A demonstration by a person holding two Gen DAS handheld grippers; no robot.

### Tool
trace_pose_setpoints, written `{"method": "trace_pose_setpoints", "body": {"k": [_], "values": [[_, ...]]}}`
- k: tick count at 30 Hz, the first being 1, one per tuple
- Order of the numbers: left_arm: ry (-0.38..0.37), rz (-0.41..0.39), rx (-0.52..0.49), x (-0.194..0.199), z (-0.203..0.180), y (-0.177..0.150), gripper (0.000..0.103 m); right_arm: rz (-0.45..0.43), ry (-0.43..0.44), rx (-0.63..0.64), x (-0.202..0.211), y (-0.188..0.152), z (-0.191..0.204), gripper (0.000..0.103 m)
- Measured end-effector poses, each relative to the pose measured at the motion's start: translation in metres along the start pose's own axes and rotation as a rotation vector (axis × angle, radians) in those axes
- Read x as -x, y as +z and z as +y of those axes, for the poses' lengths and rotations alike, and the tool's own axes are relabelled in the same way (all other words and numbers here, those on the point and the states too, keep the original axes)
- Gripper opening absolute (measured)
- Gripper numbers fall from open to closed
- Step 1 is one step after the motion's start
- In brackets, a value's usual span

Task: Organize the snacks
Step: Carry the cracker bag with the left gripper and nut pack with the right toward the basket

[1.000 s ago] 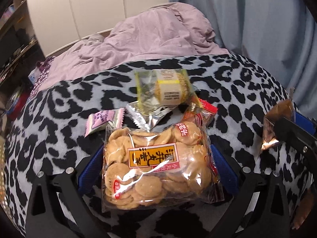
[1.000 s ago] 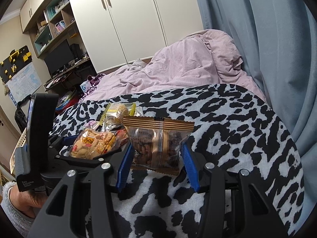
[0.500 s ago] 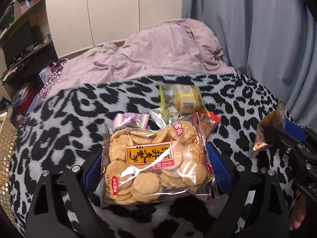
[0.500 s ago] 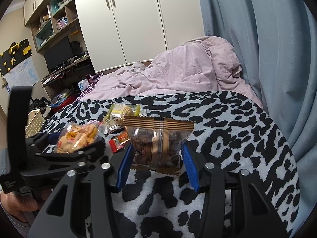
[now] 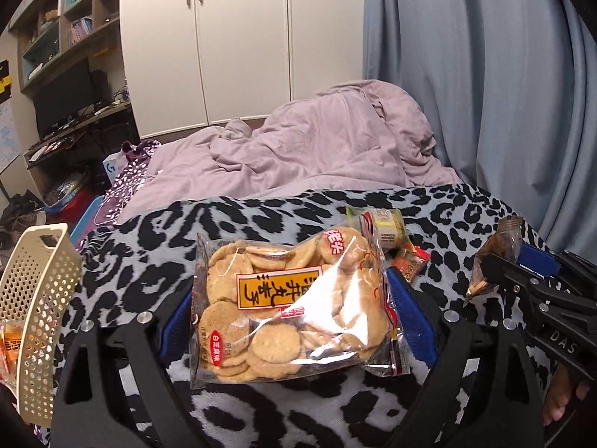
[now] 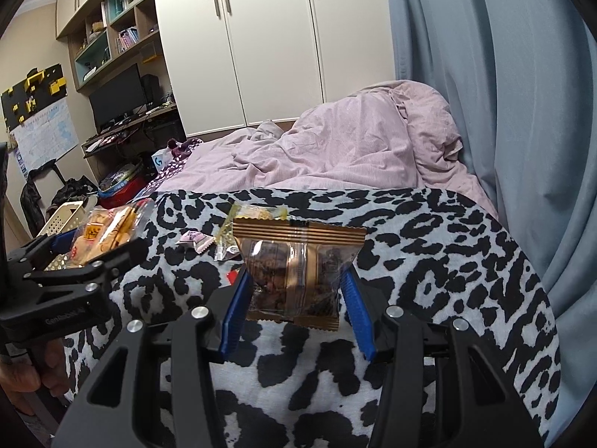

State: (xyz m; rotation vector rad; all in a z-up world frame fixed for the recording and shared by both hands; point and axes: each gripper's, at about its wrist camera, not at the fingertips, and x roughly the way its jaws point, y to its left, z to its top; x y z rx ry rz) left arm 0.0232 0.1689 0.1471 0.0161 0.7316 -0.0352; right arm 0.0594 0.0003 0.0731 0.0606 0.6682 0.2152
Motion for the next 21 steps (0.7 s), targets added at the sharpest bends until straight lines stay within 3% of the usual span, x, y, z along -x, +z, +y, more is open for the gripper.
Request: {"method": "trace_pose_setpoints", "body": {"k": [21], "values": [[0.136,-0.070,0.082,0.033,0.072,-0.010,0.093,-0.030,0.025,0.071,0.006,0.013,0.043,0.048]]}}
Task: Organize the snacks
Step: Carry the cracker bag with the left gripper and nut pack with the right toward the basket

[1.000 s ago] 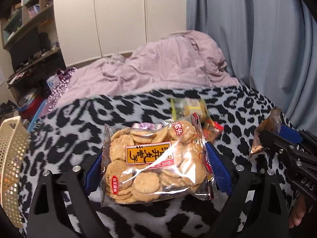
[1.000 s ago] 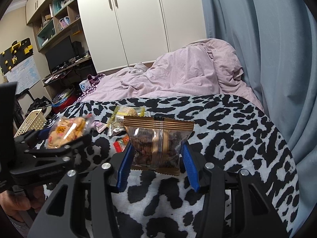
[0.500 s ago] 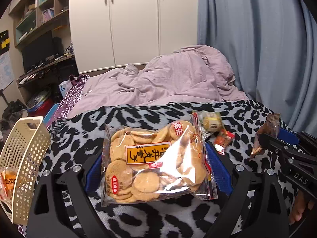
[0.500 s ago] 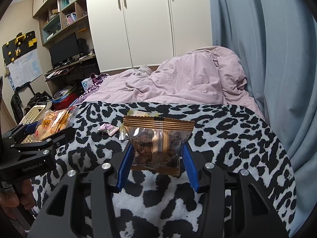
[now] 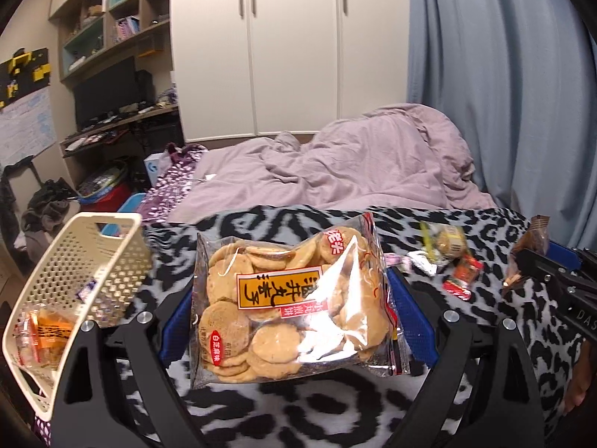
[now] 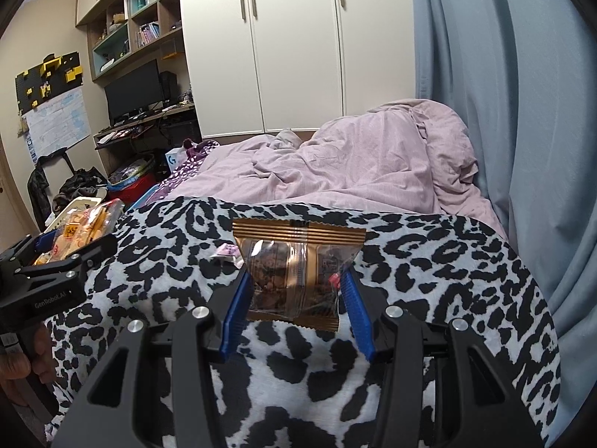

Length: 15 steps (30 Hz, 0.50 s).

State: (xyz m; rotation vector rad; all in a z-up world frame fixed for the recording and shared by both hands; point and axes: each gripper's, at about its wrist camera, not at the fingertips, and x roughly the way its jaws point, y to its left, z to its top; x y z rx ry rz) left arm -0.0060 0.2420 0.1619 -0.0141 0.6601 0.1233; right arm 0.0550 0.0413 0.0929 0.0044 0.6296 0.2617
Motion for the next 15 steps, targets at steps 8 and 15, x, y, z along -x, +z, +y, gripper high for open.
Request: {"method": "trace_pose_setpoints", "body": {"k": [8,15], "values": [[0.090,-0.026,0.075,0.010,0.052,-0.003,0.093,-0.008,0.045,0.031,-0.001,0.009,0.026,0.048],[0.170,-0.028,0.138,0.015,0.102,-0.012,0.093,-0.008,0.098,0.083,-0.008,0.018,0.065,0.048]]}}
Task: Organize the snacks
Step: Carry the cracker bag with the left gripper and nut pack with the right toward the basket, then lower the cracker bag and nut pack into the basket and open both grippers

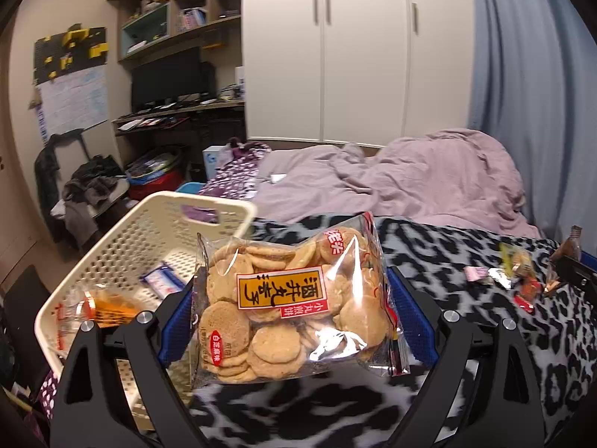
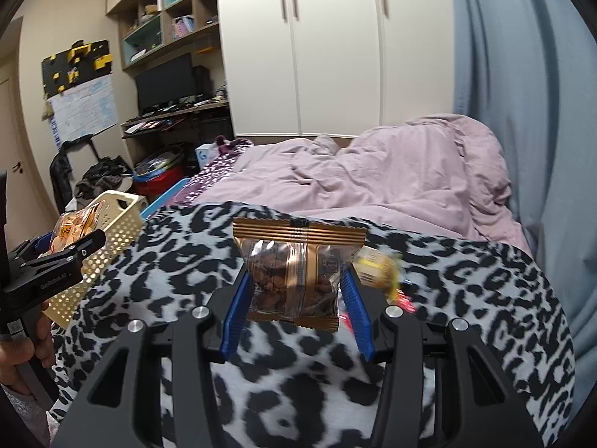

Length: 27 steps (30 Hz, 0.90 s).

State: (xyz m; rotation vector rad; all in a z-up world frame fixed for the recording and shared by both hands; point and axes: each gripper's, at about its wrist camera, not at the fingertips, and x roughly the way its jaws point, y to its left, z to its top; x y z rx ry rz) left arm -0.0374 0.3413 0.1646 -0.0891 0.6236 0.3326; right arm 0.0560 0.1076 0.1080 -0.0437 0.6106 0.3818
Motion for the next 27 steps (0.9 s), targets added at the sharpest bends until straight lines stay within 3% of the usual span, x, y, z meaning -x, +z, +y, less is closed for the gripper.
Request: {"method": "trace_pose_setpoints", "body": {"k": [14,22,24,27], "values": [[0.165,-0.007,0.098,0.000,0.089,-0.010,0.093,0.012,0.109,0.080,-0.023,0.015,0.069,0.048],[0.210,0.008,0.169,-0.008,0.128,-0.014,0.094,0.021,0.157,0.117,-0.033,0.021,0.102,0.048],[0.215,0.020,0.183,-0.014,0.134,-0.014,0.101,0.022,0.169,0.128,-0.036,0.022,0.112,0.048],[0.228,0.041,0.212,-0.019,0.146,-0.016,0.101,0.024,0.186,0.140,-0.040,0.024,0.126,0.048]]}}
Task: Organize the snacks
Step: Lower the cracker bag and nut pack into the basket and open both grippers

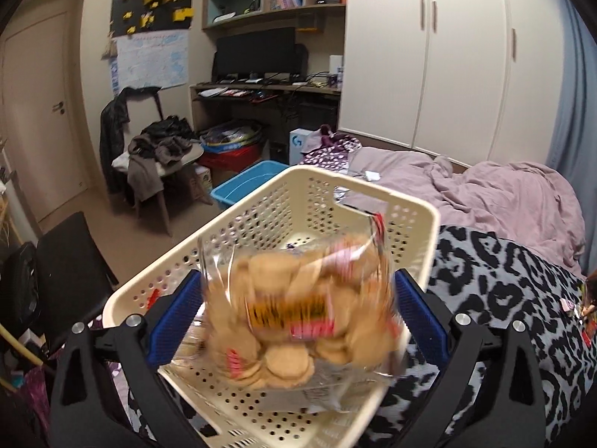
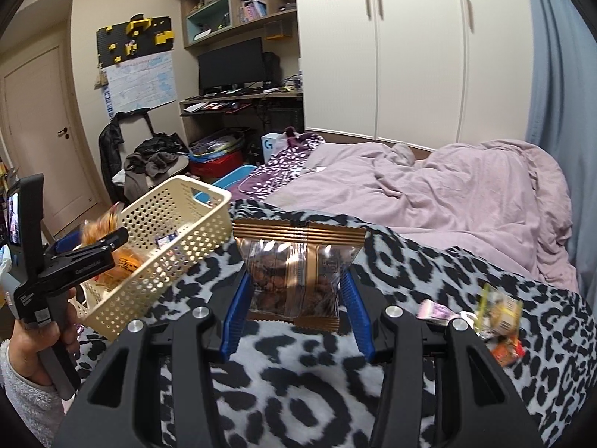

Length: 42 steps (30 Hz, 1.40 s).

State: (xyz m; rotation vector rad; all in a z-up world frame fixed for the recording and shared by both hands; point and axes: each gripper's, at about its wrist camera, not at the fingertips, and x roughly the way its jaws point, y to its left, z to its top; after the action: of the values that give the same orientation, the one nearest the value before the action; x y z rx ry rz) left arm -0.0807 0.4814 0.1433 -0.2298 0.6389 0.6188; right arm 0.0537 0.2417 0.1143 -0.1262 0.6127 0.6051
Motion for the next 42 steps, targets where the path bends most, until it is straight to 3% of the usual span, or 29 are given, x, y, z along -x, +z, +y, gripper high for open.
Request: {"method": "trace_pose_setpoints", "body": {"k": [8,17,23,30,38,40,41,42], "values": [[-0.010,0.017,0.086,-0.004,0.036,-0.004,0.101,0.004,0.055,0.050,-0.016,0.014,0.035,0.048],[-0.010,0.011,0.114,0.003,0.062,-0.009,0.101,0.011,0.174,0.098,-0.036,0.032,0.088,0.048],[0.016,0.014,0.144,0.008,0.078,-0.015,0.101,0.061,0.282,0.102,-0.065,0.045,0.125,0.048],[0.089,-0.008,0.159,0.016,0.099,-0.020,0.101,0.102,0.307,0.144,-0.095,0.044,0.164,0.048],[0.110,-0.009,0.182,0.016,0.112,-0.022,0.101,0.129,0.301,0.184,-0.115,0.039,0.192,0.049],[0.114,-0.008,0.184,0.014,0.113,-0.021,0.101,0.133,0.299,0.188,-0.118,0.038,0.194,0.051],[0.116,-0.007,0.186,0.014,0.113,-0.021,0.101,0.132,0.301,0.194,-0.118,0.037,0.195,0.059],[0.118,-0.007,0.186,0.015,0.113,-0.022,0.101,0.128,0.301,0.197,-0.119,0.037,0.193,0.075]]}}
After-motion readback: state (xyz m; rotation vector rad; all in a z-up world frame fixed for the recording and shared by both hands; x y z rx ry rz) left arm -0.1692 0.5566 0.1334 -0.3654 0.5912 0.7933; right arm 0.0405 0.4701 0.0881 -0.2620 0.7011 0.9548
